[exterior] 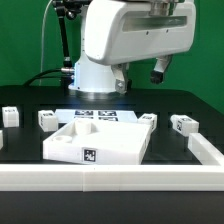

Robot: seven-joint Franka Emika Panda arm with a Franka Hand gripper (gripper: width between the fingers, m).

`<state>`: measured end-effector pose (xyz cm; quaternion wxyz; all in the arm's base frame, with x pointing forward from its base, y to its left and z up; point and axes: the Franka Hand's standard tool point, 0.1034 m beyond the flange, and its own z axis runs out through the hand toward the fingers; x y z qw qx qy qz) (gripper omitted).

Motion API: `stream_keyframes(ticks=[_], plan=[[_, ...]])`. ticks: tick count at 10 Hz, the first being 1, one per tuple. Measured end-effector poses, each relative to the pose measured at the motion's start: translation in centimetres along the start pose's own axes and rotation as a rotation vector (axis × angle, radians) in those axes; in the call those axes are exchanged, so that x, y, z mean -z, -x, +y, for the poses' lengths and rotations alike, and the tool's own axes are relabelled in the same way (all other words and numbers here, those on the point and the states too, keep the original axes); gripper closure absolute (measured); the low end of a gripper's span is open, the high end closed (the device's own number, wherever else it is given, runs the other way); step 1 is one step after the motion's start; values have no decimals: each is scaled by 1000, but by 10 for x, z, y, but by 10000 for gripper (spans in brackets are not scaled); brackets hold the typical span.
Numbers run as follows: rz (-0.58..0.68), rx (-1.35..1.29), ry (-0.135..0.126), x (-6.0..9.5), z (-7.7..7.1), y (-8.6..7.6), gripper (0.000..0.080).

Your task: Assemble one leg

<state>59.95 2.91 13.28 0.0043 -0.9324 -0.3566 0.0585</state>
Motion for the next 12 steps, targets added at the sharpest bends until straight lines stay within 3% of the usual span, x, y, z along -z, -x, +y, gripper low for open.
stream_keyframes(ticks=[5,7,10,11,12], plan=[[1,6,0,-1,0,0,150],[34,149,26,-14,-6,9,150],[7,334,17,-29,-12,21,150],[-13,340,-8,-36,-11,31,150],[-13,335,-7,-36,-10,31,150]])
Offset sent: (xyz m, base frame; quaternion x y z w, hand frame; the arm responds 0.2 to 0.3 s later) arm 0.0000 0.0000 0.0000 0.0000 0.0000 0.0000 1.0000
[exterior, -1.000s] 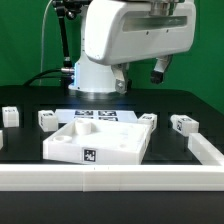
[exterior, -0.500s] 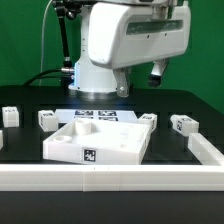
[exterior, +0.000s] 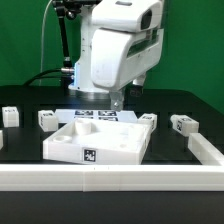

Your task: Assemble one leg

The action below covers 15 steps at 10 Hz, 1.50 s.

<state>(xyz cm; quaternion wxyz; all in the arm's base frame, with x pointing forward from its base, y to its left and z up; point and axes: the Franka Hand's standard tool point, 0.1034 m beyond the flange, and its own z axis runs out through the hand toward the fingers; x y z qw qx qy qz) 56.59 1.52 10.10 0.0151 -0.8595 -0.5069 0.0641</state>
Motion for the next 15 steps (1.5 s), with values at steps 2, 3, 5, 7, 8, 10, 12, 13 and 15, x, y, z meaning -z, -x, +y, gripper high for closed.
stream_keyframes(ticks=[2,3,5,7,8,10,12,13,15], plan=[[0,1,-1,0,0,0,150],[8,44,11,-1,2,1,150],[44,152,67,-11,-1,16,150],[81,196,130,-24,-13,31,150],[73,186,111,-31,-20,38,150],[74,186,114,-30,-20,38,150],[66,186,97,-36,-31,43,150],[64,182,91,-39,-39,47,150],[65,187,81,-57,-74,62,150]])
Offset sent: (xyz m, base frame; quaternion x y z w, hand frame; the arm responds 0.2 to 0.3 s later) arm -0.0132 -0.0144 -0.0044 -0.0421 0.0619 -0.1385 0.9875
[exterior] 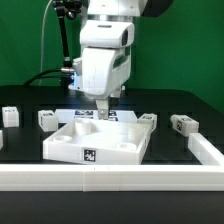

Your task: Assemble one leg

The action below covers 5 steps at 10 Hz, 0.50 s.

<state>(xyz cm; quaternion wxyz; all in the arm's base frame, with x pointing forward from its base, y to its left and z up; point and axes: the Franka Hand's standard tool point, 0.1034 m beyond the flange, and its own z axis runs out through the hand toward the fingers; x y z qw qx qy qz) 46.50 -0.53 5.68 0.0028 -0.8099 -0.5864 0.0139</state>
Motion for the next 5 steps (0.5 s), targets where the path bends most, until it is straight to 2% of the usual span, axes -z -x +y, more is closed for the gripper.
stream_keyframes(ticks=[2,3,5], plan=[[13,2,15,-10,-20,3,150],[25,5,30,-19,-36,5,150],[38,10,51,-24,-40,5,150]])
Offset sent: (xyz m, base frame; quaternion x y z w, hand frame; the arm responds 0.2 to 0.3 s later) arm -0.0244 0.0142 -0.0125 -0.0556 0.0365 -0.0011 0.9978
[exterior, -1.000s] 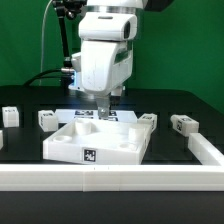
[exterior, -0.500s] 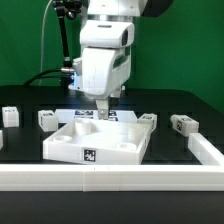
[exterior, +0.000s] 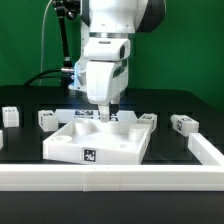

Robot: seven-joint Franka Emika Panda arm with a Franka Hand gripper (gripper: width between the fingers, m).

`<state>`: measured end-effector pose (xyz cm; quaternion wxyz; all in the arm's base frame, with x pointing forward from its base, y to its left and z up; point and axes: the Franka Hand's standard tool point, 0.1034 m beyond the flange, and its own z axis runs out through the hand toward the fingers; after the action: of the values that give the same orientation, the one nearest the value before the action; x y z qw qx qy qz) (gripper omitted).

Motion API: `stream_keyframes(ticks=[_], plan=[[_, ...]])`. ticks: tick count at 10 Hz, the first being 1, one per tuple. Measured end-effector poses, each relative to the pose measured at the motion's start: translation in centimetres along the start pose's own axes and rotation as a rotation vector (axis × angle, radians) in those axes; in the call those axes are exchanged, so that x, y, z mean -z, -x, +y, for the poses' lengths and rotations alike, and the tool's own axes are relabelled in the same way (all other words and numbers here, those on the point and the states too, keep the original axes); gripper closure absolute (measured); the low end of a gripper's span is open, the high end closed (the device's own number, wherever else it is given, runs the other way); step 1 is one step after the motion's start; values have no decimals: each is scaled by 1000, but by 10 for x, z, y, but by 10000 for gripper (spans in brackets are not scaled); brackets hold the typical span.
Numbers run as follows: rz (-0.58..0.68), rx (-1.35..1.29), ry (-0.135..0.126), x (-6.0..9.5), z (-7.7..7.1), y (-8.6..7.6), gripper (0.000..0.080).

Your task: Assemble one leg

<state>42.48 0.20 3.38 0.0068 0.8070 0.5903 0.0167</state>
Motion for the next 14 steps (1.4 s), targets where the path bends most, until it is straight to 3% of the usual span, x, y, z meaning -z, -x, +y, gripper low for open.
stream_keyframes(ticks=[1,4,6,7,8,10,11,12,14], plan=[[10,-2,17,-6,4,2,150],[25,-3,27,-25,0,-1,150],[22,-12,14,-28,-6,-6,150],[22,-26,12,-29,-7,-7,209],[22,-28,12,-29,-6,-6,209],[22,-28,12,-29,-6,-6,531],[22,-28,12,-29,-6,-6,531],[22,-28,12,-29,-6,-6,719],[22,-28,12,-29,-6,-6,751]])
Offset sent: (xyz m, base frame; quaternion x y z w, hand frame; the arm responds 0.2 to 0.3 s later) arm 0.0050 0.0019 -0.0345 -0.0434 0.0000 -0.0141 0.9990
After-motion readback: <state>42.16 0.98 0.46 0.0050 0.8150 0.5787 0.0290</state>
